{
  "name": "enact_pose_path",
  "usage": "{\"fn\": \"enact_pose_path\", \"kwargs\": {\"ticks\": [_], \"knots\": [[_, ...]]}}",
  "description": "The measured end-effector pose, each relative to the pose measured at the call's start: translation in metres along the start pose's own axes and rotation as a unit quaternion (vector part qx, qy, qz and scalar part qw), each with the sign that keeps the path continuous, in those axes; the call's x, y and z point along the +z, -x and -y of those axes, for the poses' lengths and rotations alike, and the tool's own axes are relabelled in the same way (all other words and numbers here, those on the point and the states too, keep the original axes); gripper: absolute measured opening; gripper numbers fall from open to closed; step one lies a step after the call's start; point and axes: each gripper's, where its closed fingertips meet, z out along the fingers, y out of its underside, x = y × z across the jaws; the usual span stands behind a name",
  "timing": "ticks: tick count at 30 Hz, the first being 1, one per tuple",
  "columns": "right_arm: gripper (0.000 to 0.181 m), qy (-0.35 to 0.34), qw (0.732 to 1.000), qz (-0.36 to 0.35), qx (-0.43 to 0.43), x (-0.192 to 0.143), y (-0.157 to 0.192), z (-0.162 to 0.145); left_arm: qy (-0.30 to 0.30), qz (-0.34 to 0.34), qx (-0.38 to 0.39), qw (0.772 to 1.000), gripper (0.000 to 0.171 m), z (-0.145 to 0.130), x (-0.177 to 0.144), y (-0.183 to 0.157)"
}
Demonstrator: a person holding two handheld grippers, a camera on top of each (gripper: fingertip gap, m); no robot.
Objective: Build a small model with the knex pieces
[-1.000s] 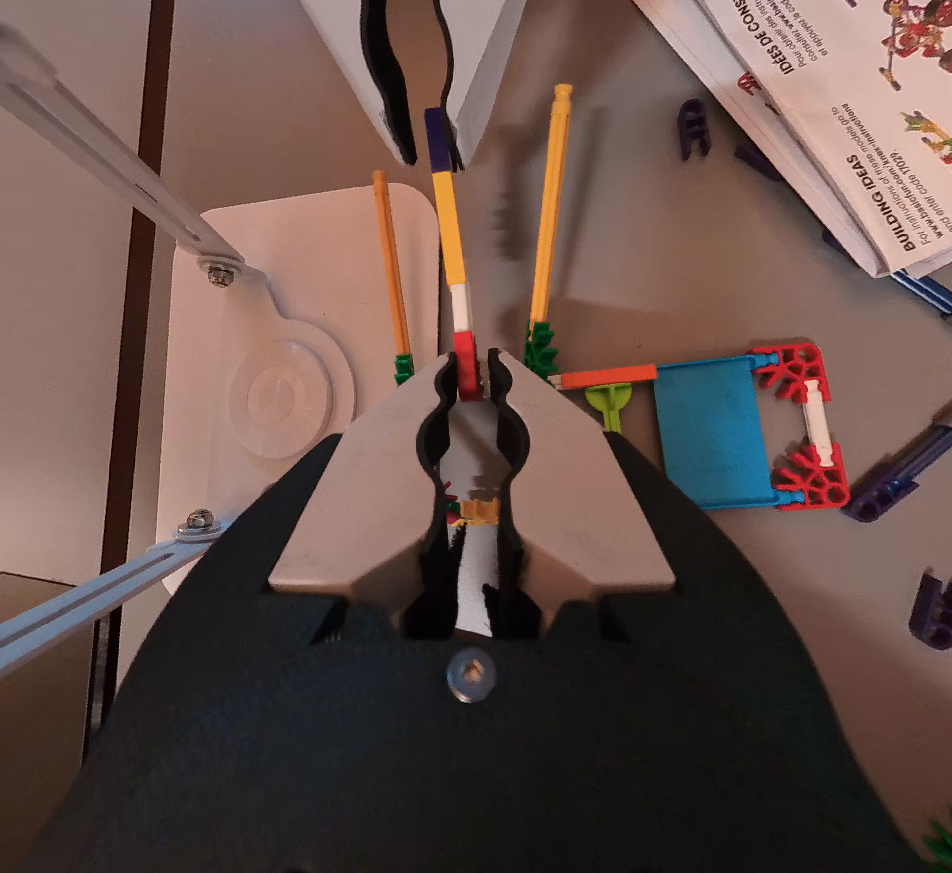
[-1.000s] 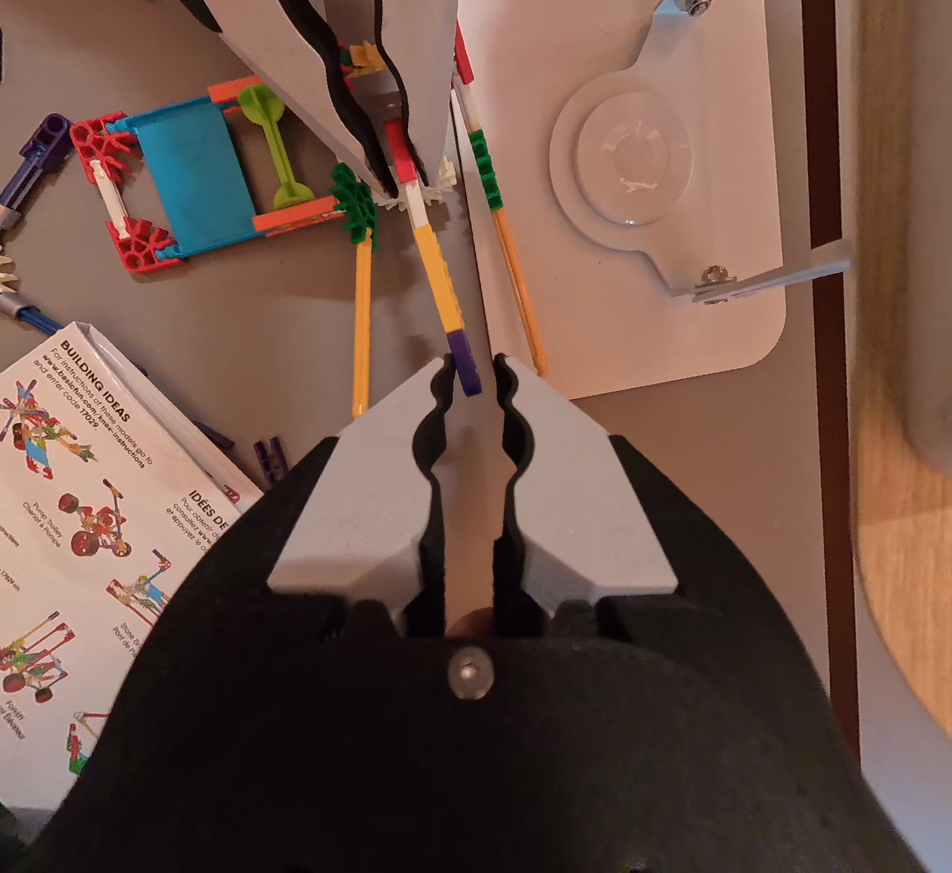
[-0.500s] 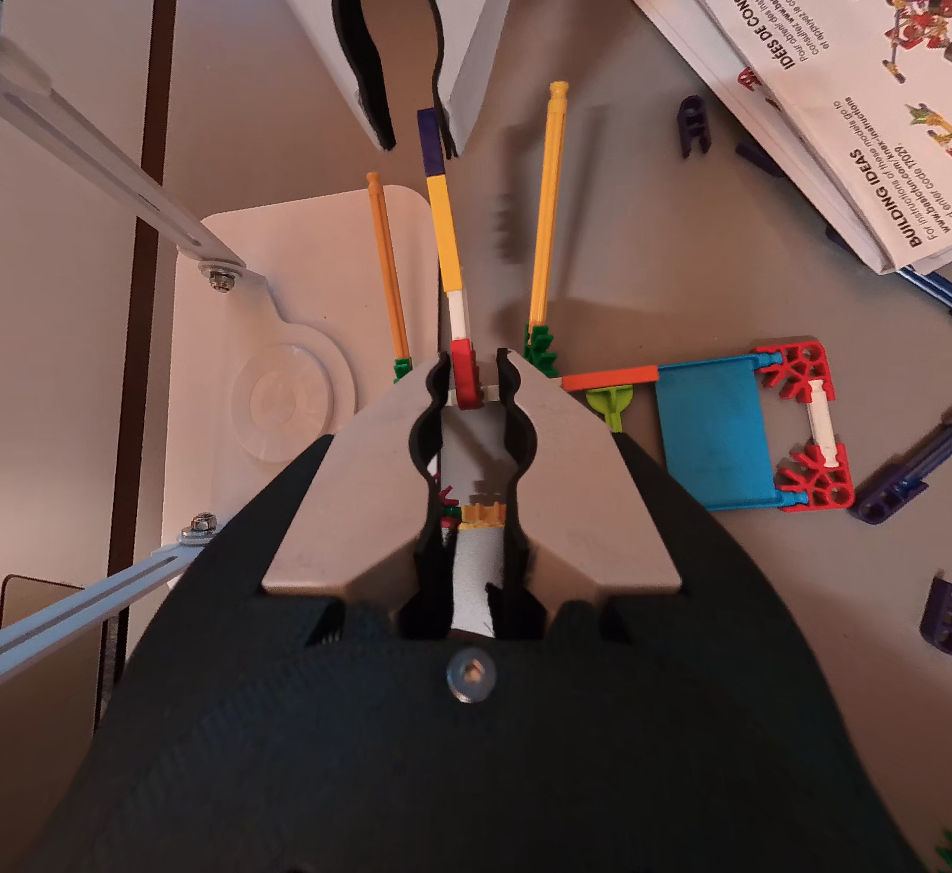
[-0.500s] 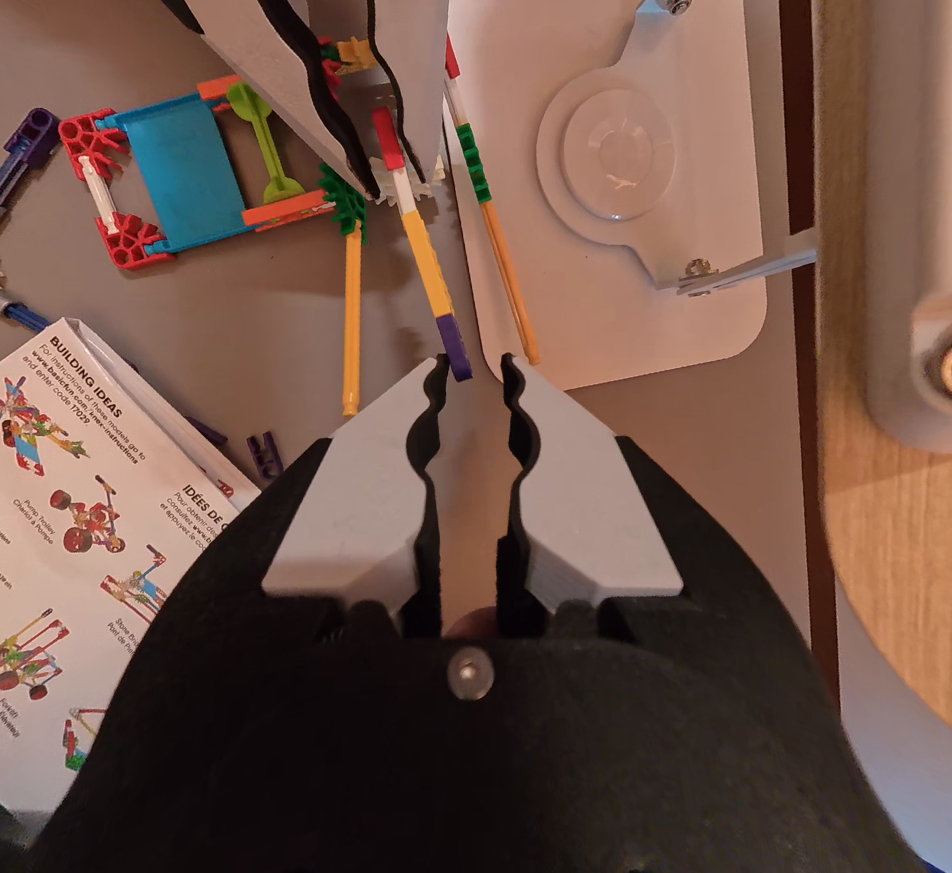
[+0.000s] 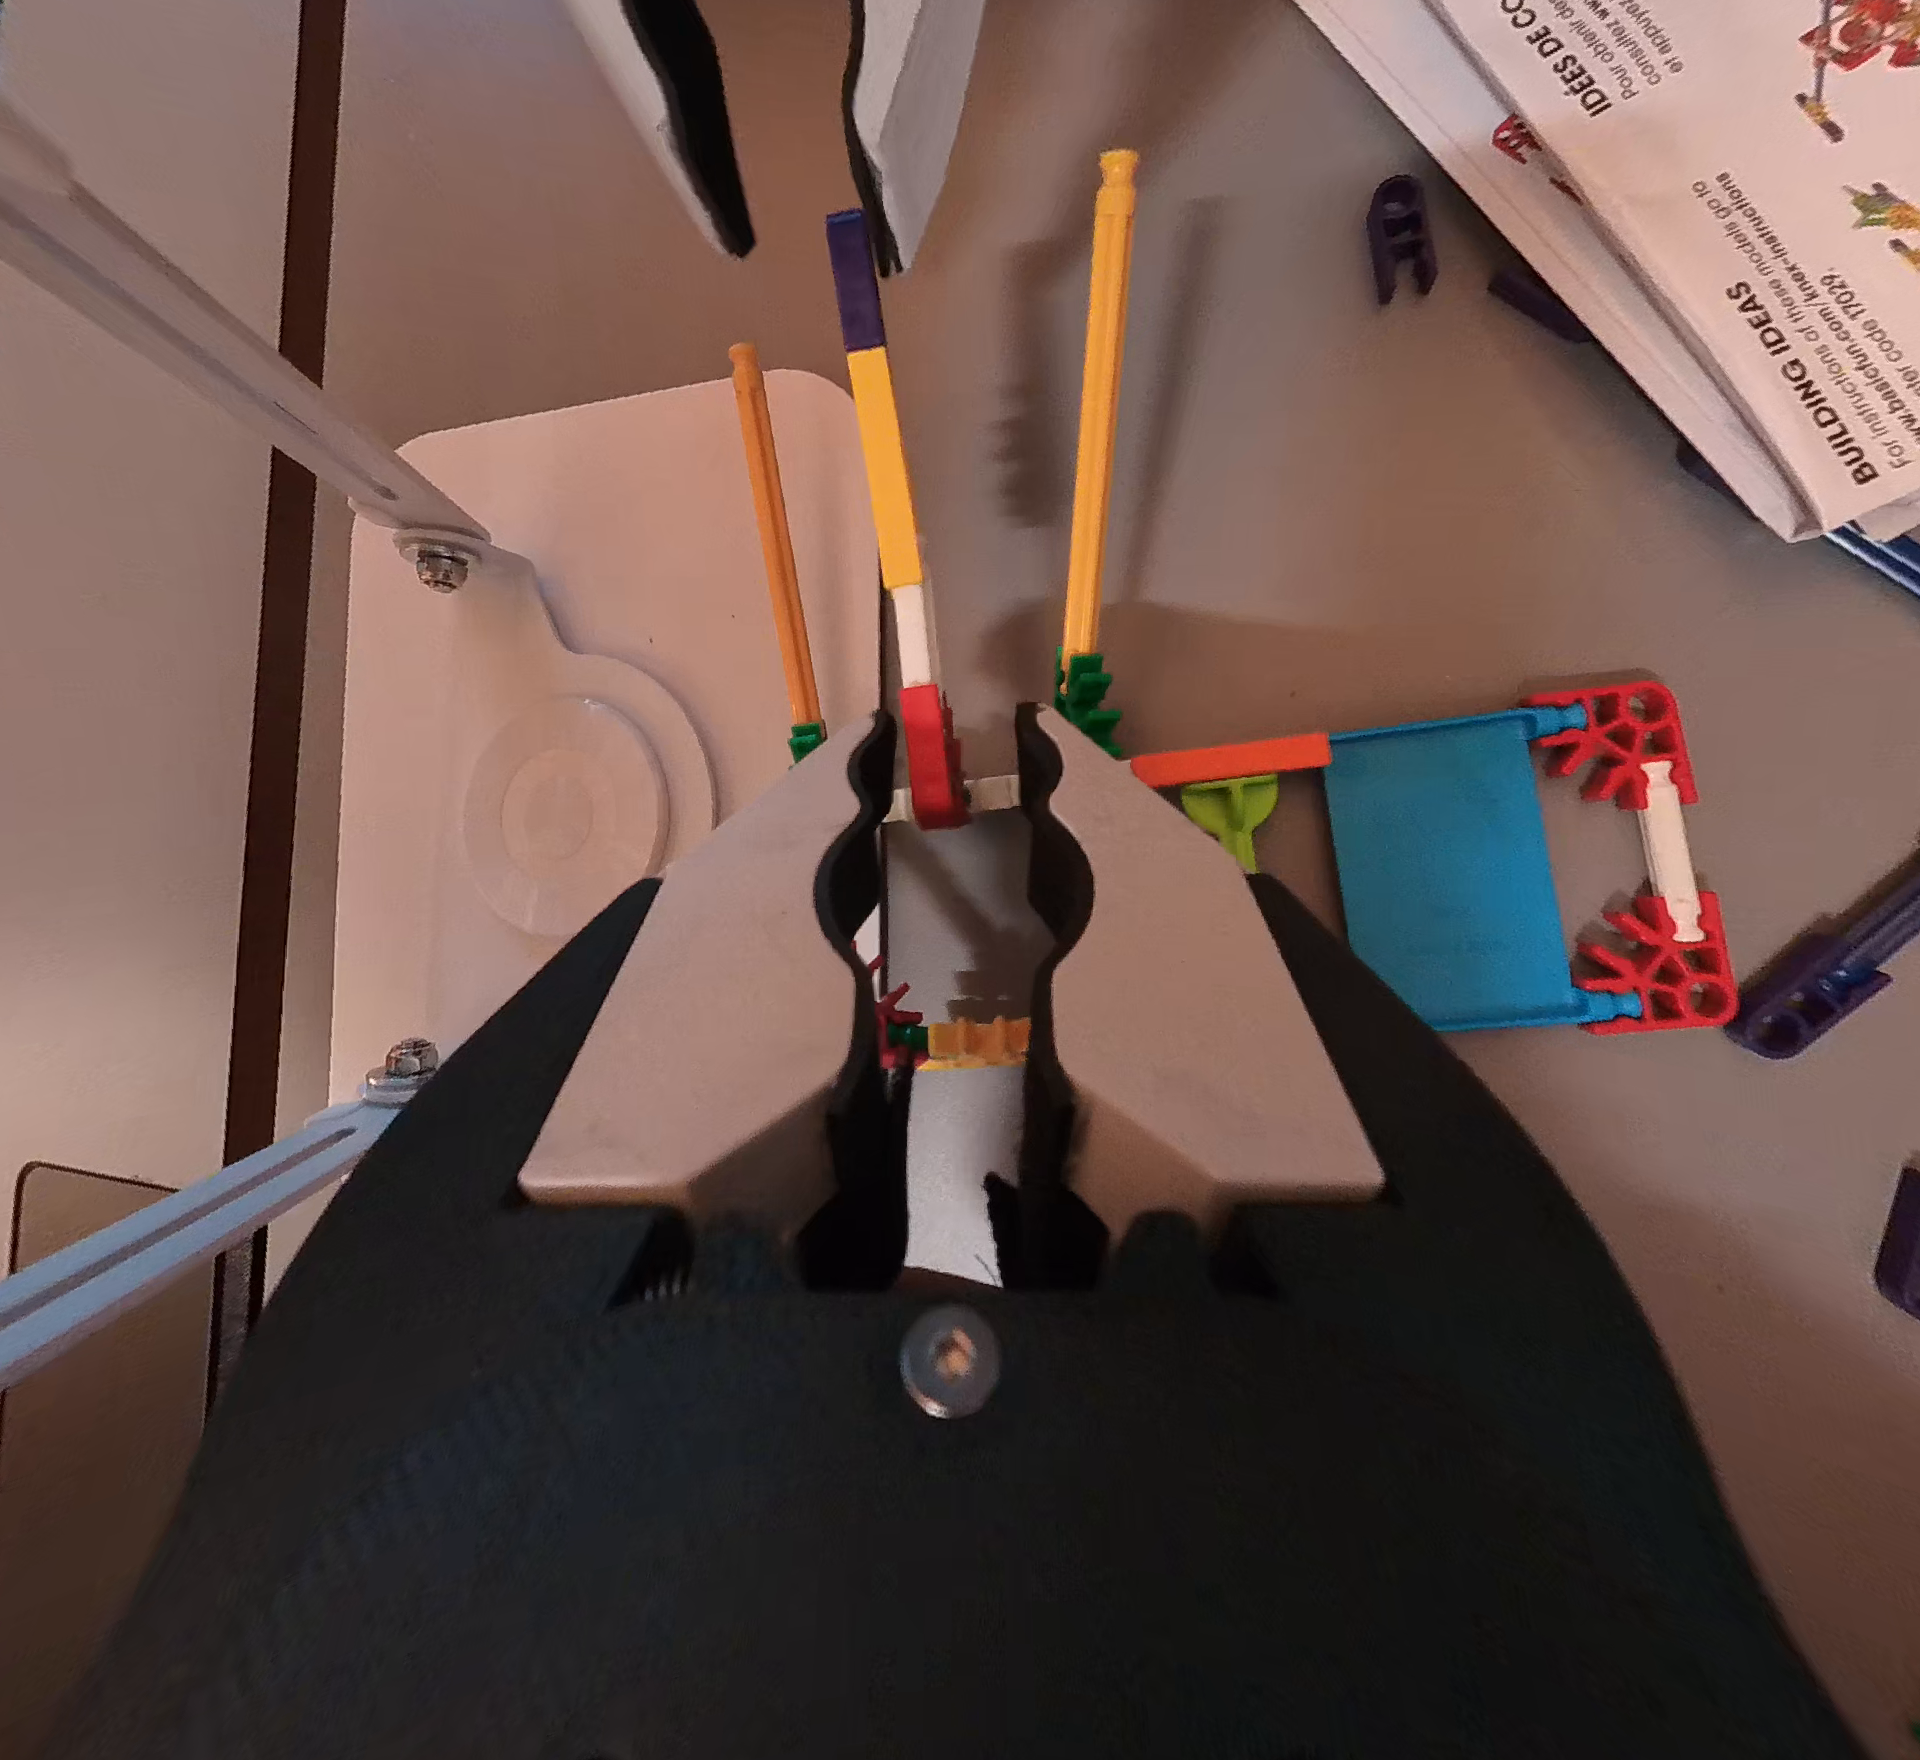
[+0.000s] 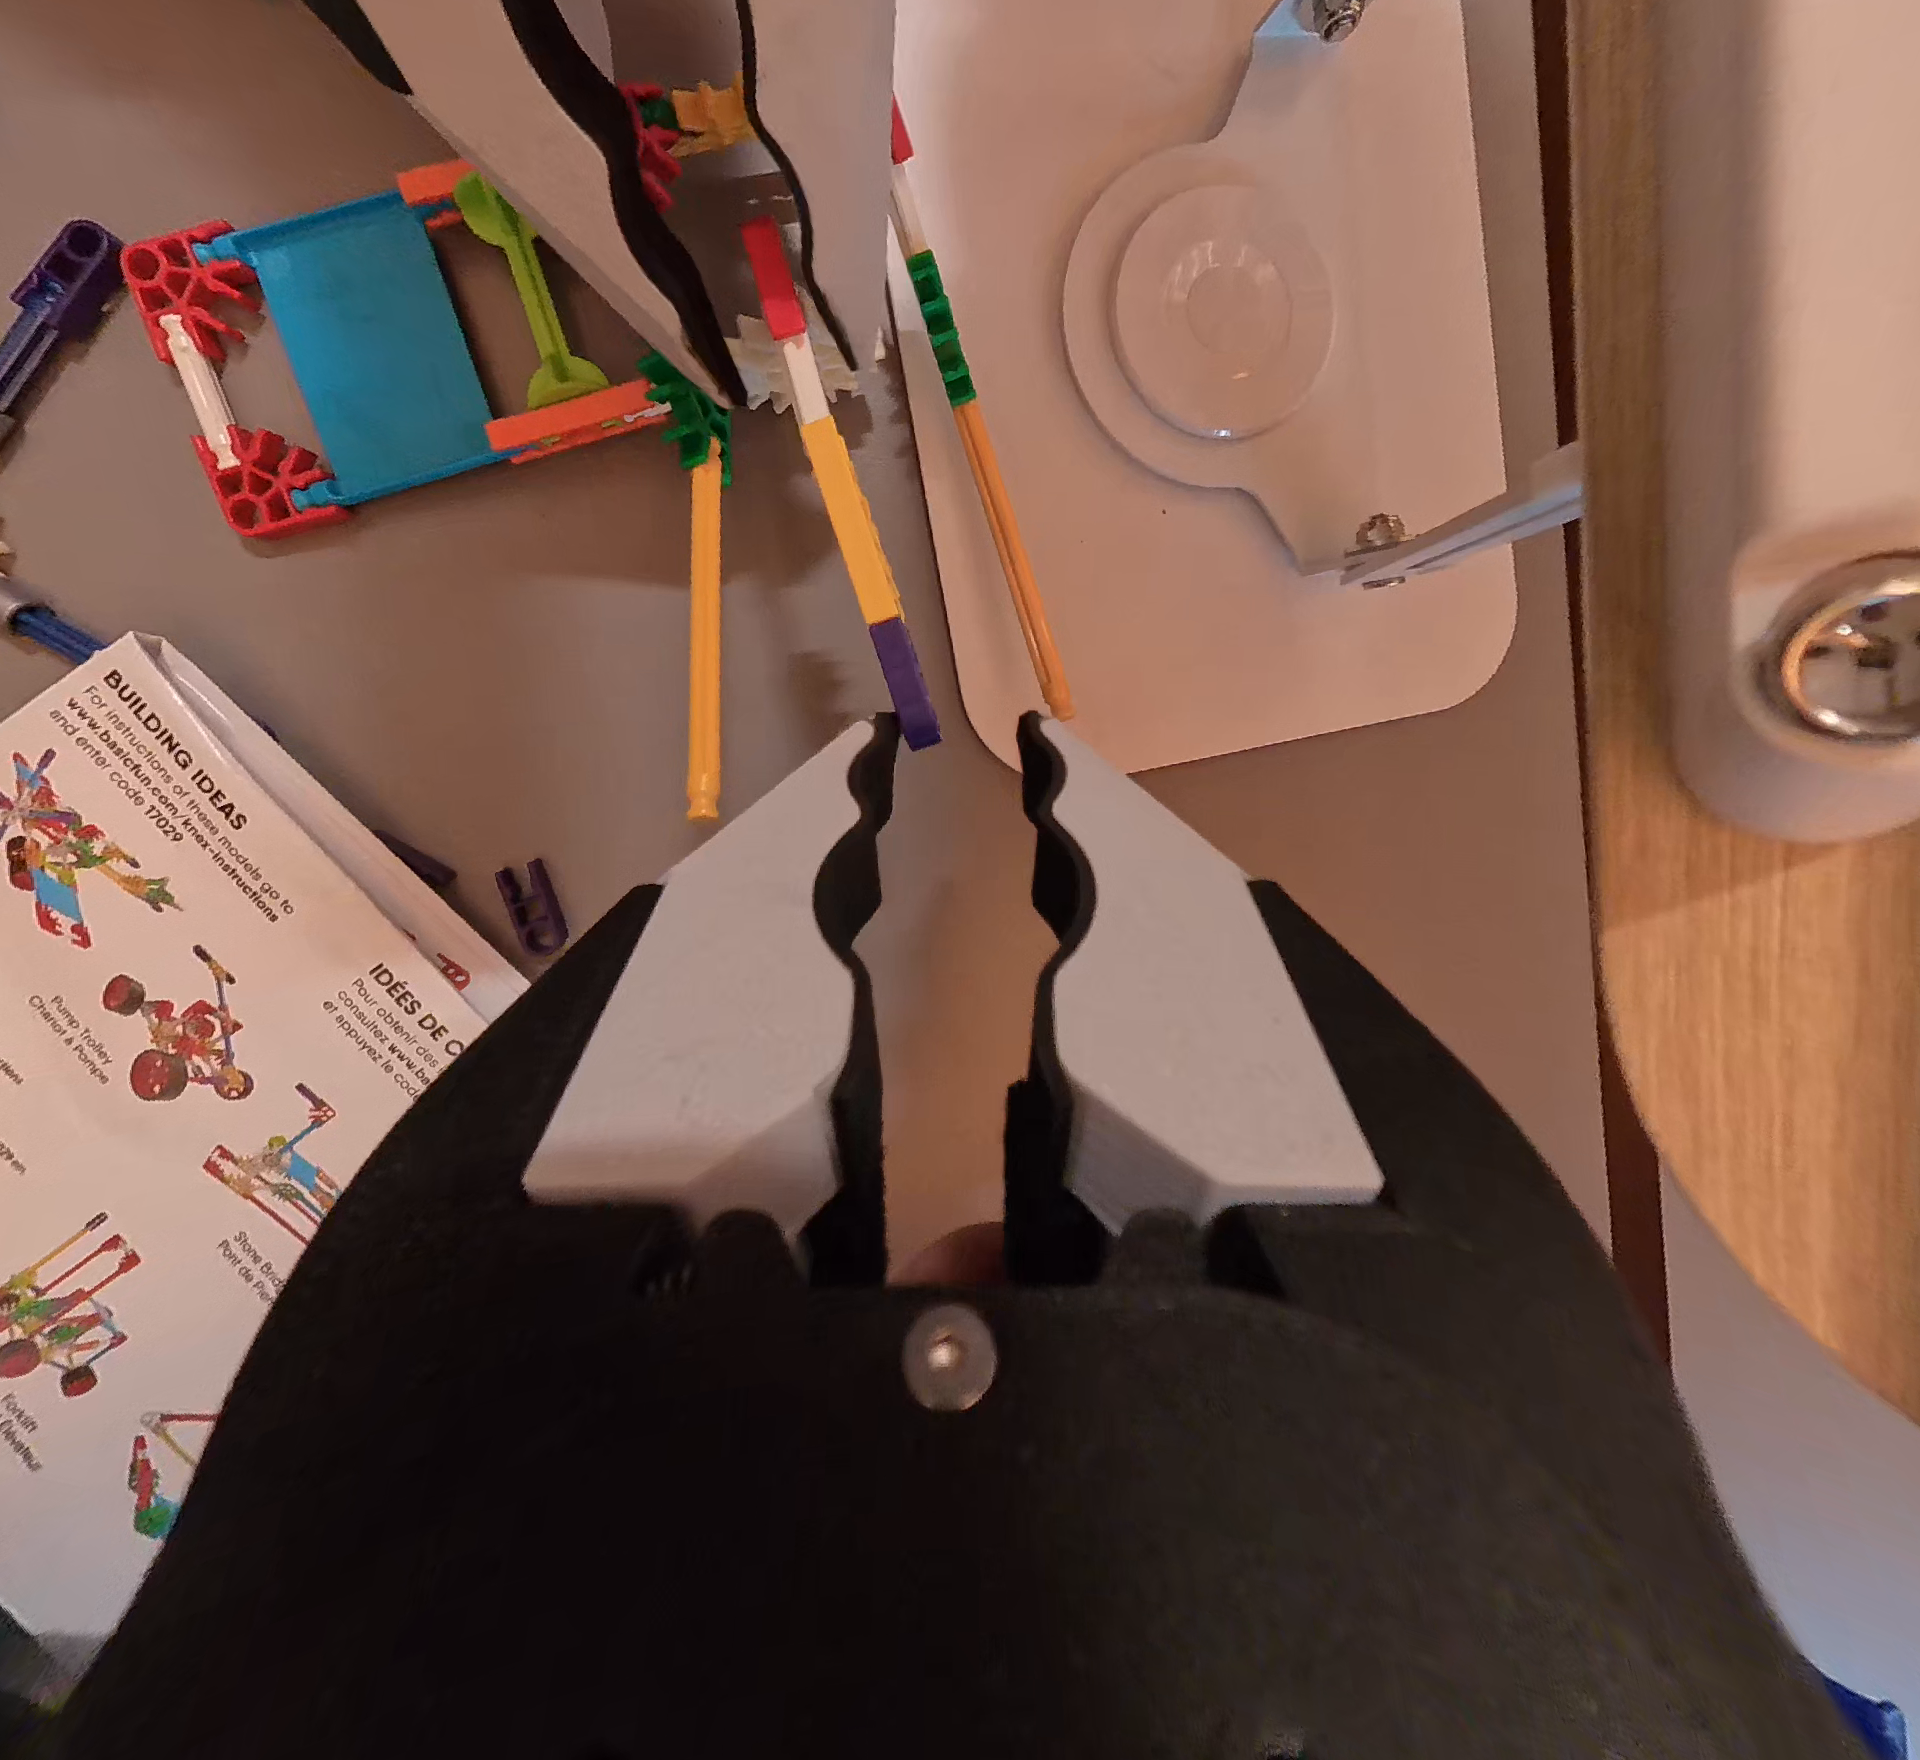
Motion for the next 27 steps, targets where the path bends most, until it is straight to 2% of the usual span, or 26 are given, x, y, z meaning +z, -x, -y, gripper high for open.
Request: {"fn": "enact_pose_path", "kwargs": {"ticks": [7, 11, 15, 17, 22, 24, 26, 27], "knots": [[0.025, -0.006, 1.000, -0.005, 0.001, -0.005, -0.002, 0.001, -0.025, 0.013, -0.007, 1.000, 0.030, 0.011, -0.009, 0.006], [0.025, -0.012, 1.000, -0.008, 0.001, -0.009, -0.003, 0.002, -0.082, 0.039, 0.016, 0.996, 0.036, 0.042, -0.029, 0.006], [0.026, -0.017, 1.000, -0.011, 0.003, -0.013, -0.005, 0.002, -0.108, 0.044, 0.061, 0.991, 0.036, 0.069, -0.043, -0.015], [0.026, -0.019, 1.000, -0.013, 0.005, -0.014, -0.006, 0.002, -0.118, 0.023, 0.069, 0.990, 0.038, 0.082, -0.045, -0.037], [0.026, -0.029, 0.999, -0.020, 0.012, -0.021, -0.011, 0.001, -0.129, -0.101, 0.140, 0.976, 0.041, 0.118, -0.043, -0.142], [0.026, -0.030, 0.999, -0.023, 0.015, -0.022, -0.013, -0.001, -0.124, -0.144, 0.162, 0.968, 0.042, 0.127, -0.034, -0.186], [0.026, -0.028, 0.999, -0.024, 0.016, -0.022, -0.013, -0.002, -0.108, -0.172, 0.163, 0.965, 0.055, 0.130, -0.018, -0.218], [0.026, -0.027, 0.999, -0.024, 0.016, -0.022, -0.013, -0.002, -0.105, -0.189, 0.162, 0.963, 0.054, 0.130, -0.011, -0.231]]}}
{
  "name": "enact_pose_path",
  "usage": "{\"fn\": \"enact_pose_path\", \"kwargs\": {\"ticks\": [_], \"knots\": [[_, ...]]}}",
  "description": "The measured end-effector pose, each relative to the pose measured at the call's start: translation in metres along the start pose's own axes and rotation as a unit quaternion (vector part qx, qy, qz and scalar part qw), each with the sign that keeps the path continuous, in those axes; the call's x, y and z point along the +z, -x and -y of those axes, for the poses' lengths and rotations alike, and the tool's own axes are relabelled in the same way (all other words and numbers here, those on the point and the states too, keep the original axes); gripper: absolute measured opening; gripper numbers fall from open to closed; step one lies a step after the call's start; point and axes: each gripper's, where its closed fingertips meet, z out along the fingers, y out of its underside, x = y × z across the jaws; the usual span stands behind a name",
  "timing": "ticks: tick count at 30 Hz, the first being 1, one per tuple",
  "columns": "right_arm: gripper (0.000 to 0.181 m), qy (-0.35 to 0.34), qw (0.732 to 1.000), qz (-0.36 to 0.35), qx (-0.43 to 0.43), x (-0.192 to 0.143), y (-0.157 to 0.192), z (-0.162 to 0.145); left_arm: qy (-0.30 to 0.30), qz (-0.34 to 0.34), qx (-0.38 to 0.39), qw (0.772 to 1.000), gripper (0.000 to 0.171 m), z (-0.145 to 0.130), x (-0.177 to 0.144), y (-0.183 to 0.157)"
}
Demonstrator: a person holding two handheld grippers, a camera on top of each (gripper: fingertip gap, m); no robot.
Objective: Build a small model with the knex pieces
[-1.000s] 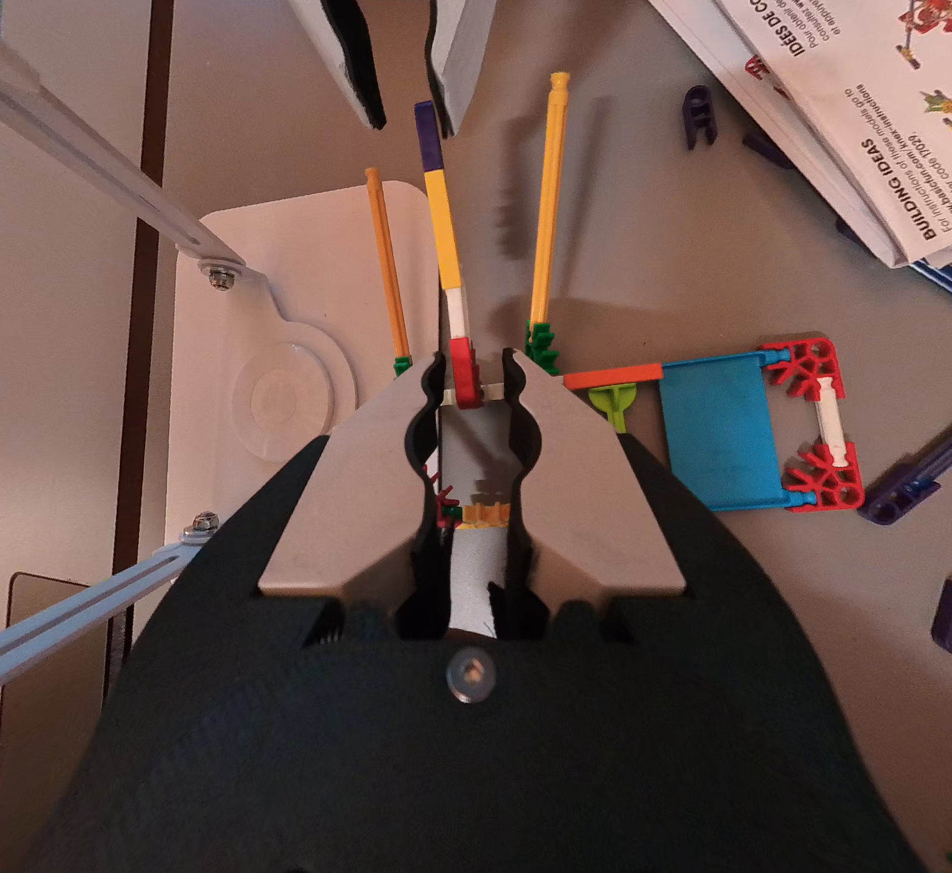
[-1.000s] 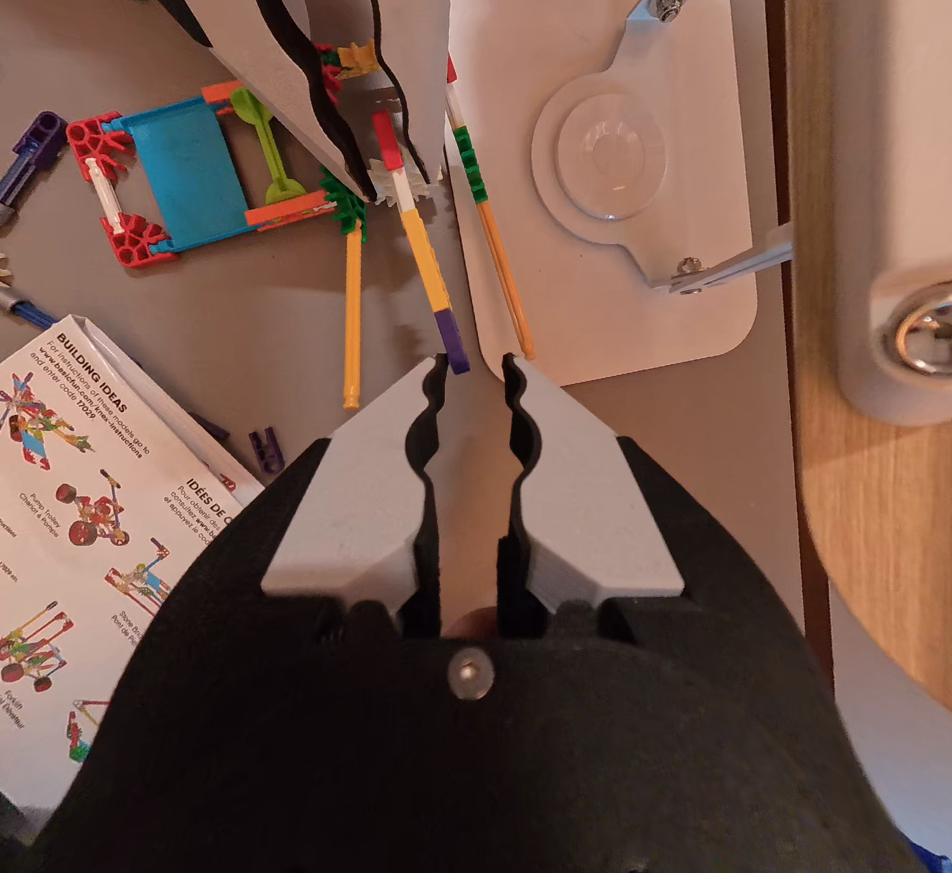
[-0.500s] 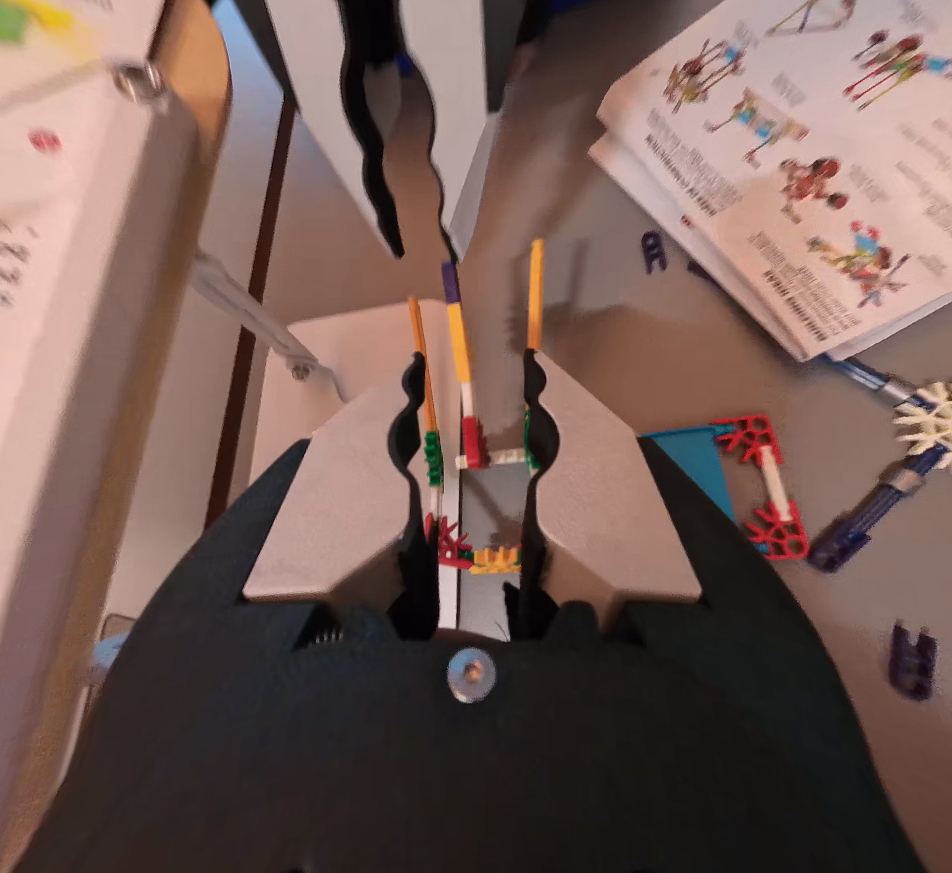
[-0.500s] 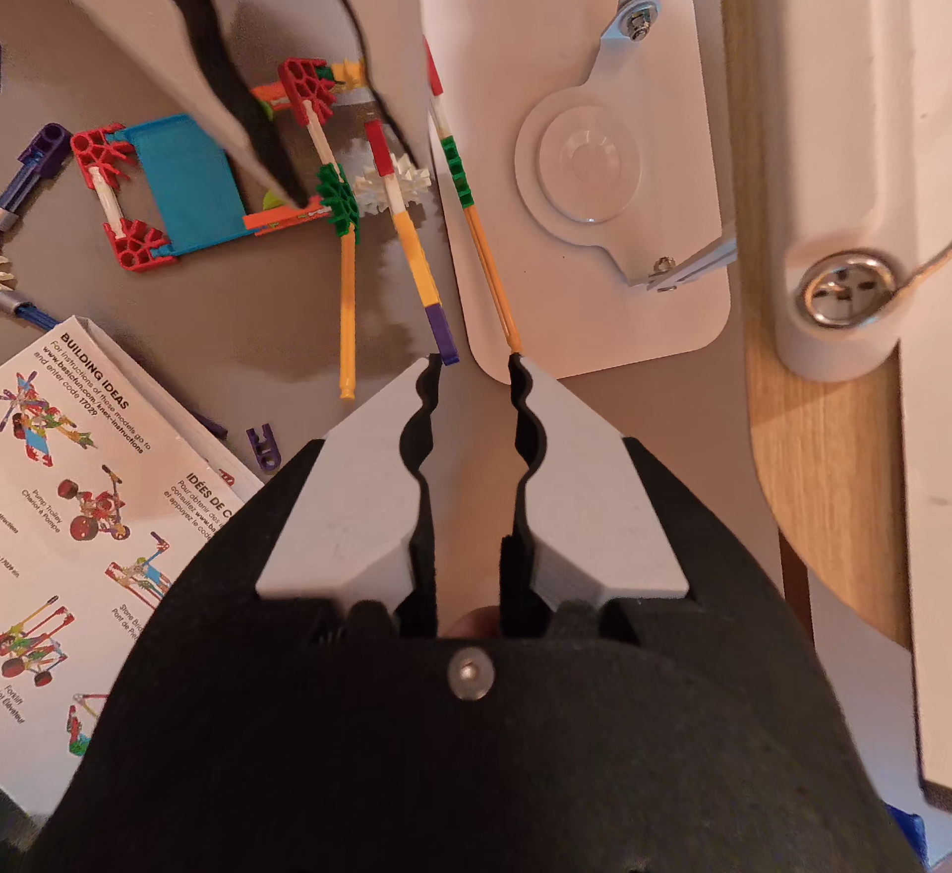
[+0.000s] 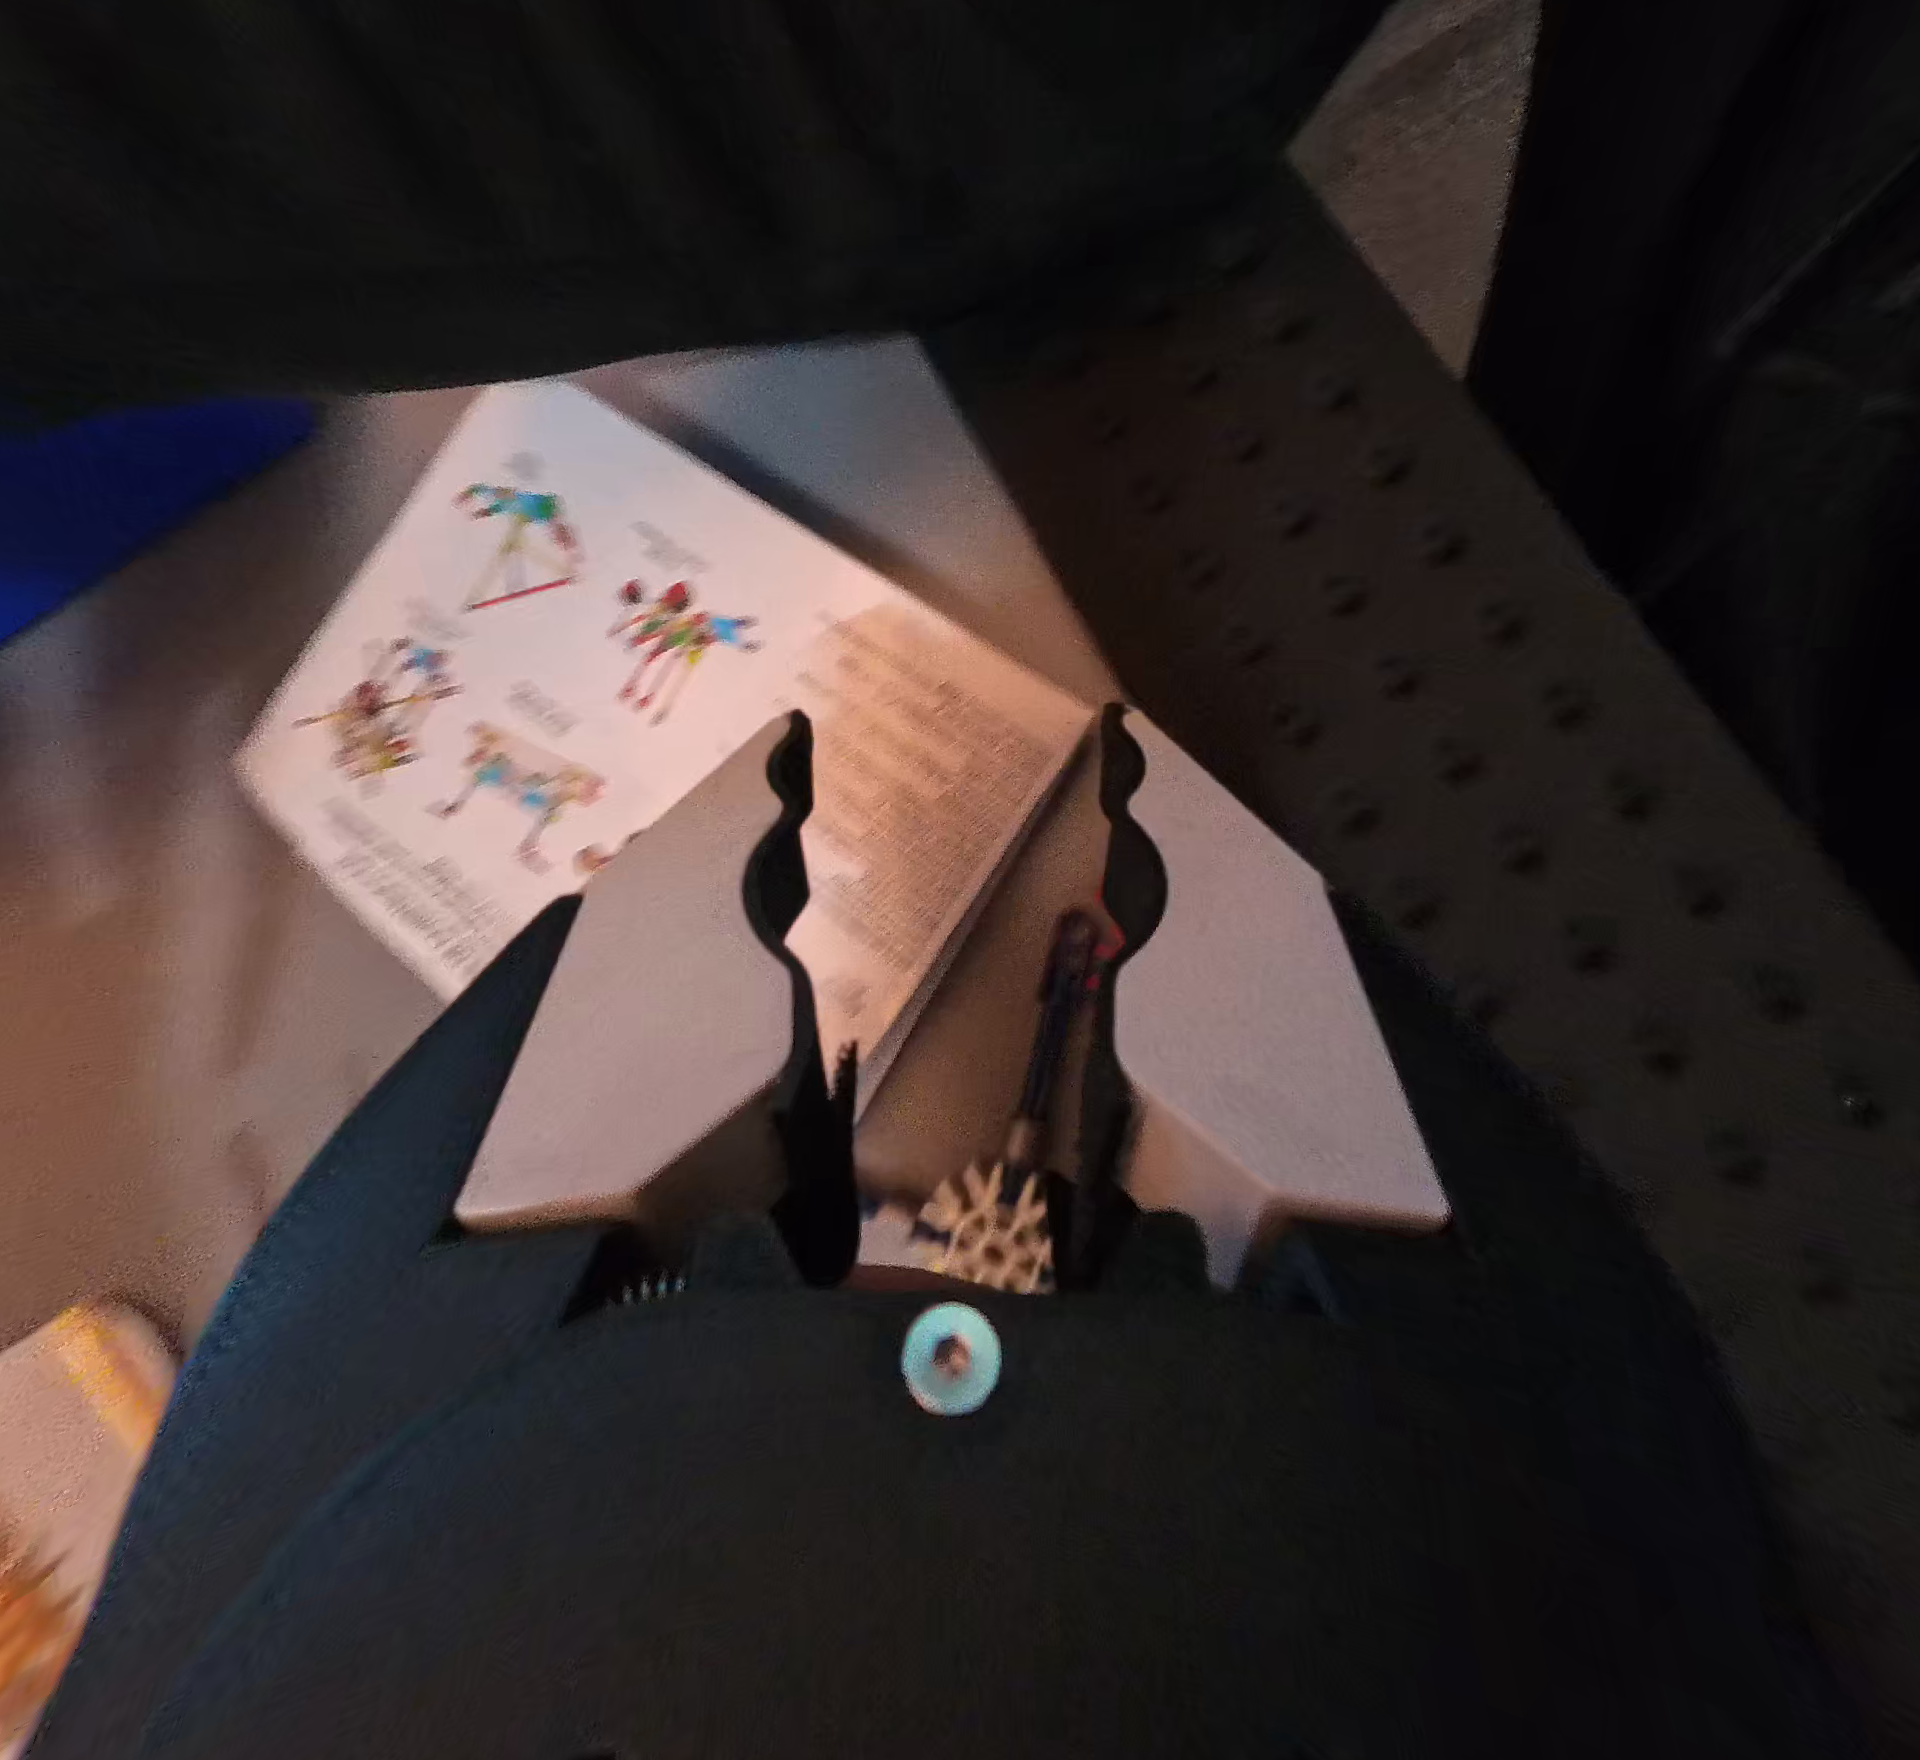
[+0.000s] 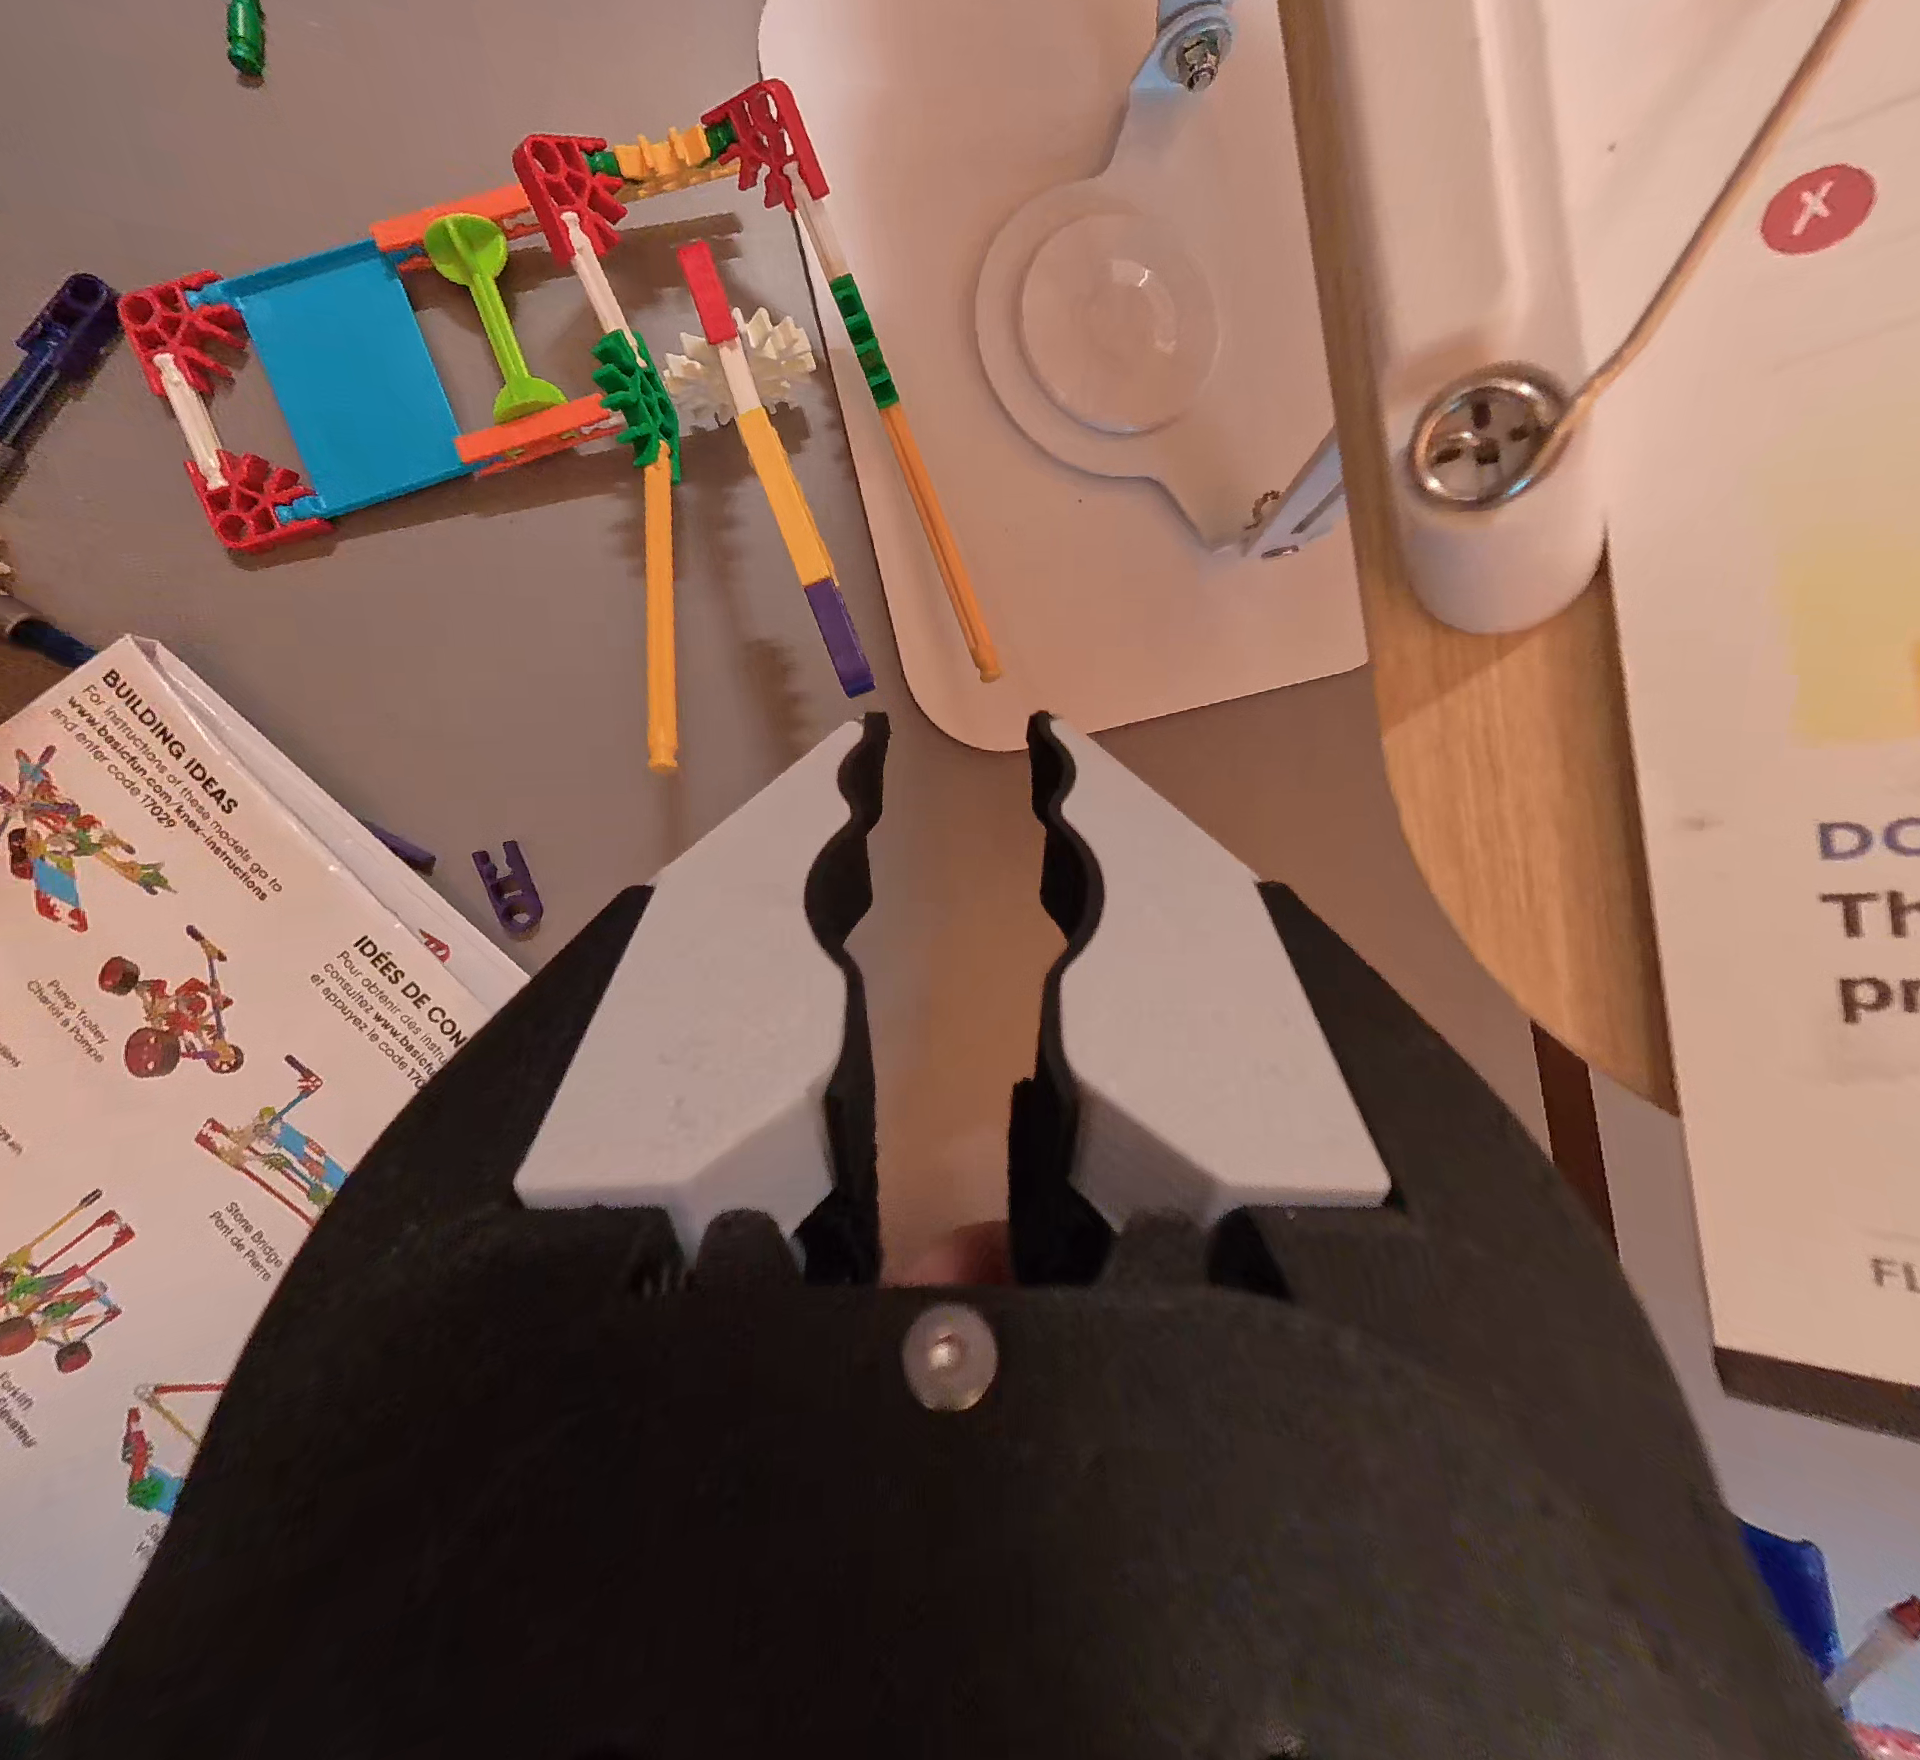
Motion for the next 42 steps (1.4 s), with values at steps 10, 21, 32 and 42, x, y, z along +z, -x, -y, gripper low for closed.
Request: {"fn": "enact_pose_path", "kwargs": {"ticks": [10, 21, 32, 42], "knots": [[0.026, 0.002, 1.000, 0.004, -0.003, 0.004, 0.000, 0.000, 0.103, -0.083, -0.058, 0.990, 0.044, -0.042, 0.027, -0.029], [0.026, 0.004, 1.000, 0.004, -0.007, 0.003, -0.002, -0.002, 0.107, -0.140, 0.039, 0.984, 0.029, -0.058, -0.004, -0.045], [0.026, -0.020, 0.999, -0.008, -0.028, -0.016, -0.009, -0.002, 0.123, -0.029, -0.013, 0.992, 0.029, -0.094, -0.048, 0.002], [0.025, -0.040, 0.998, -0.029, -0.046, -0.037, -0.006, 0.008, 0.127, -0.041, -0.041, 0.990, 0.028, -0.106, -0.039, 0.002]]}}
